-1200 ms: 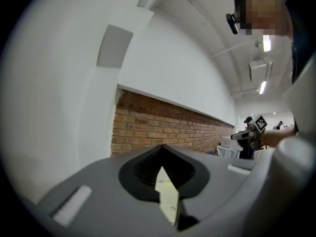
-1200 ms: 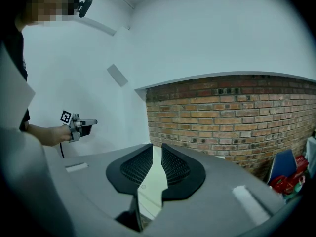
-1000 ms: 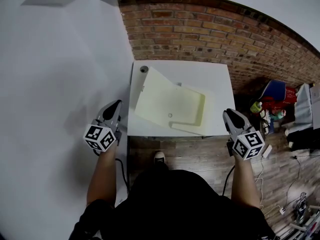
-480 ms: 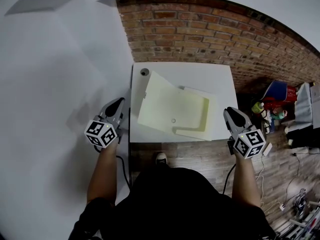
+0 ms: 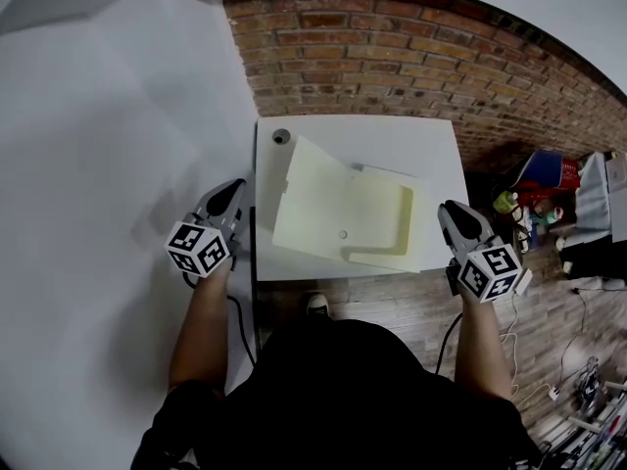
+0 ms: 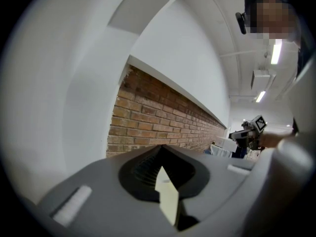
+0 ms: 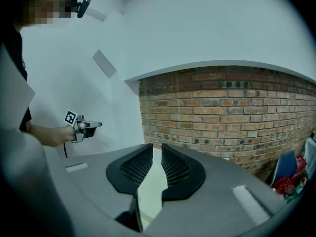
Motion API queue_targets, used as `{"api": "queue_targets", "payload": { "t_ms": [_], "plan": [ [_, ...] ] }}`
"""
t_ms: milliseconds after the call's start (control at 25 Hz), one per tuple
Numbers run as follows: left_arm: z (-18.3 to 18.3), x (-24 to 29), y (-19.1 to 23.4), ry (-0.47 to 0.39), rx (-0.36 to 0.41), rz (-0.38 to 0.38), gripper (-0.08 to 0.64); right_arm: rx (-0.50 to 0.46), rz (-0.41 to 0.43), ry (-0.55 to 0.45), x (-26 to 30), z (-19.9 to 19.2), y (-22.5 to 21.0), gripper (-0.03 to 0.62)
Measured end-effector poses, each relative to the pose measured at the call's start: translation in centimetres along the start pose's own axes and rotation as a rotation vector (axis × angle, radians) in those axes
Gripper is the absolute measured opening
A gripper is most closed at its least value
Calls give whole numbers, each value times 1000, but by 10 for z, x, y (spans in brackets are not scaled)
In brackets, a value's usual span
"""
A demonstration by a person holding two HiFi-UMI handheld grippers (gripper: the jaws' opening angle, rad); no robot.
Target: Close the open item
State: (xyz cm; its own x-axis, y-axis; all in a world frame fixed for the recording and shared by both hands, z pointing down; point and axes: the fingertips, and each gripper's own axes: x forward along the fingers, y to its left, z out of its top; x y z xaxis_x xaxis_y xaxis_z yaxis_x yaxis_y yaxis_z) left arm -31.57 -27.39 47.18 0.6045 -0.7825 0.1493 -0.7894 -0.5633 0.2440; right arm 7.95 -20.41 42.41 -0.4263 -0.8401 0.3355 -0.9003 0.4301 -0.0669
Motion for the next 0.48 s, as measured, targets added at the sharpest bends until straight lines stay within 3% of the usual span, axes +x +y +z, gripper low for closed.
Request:
{"api": "queue_targets", "payload": {
  "t_ms": [480],
  "plan": [
    [-15, 9, 19, 47, 9, 7, 3, 39, -45, -18, -13, -5, -1, 55]
  ]
}}
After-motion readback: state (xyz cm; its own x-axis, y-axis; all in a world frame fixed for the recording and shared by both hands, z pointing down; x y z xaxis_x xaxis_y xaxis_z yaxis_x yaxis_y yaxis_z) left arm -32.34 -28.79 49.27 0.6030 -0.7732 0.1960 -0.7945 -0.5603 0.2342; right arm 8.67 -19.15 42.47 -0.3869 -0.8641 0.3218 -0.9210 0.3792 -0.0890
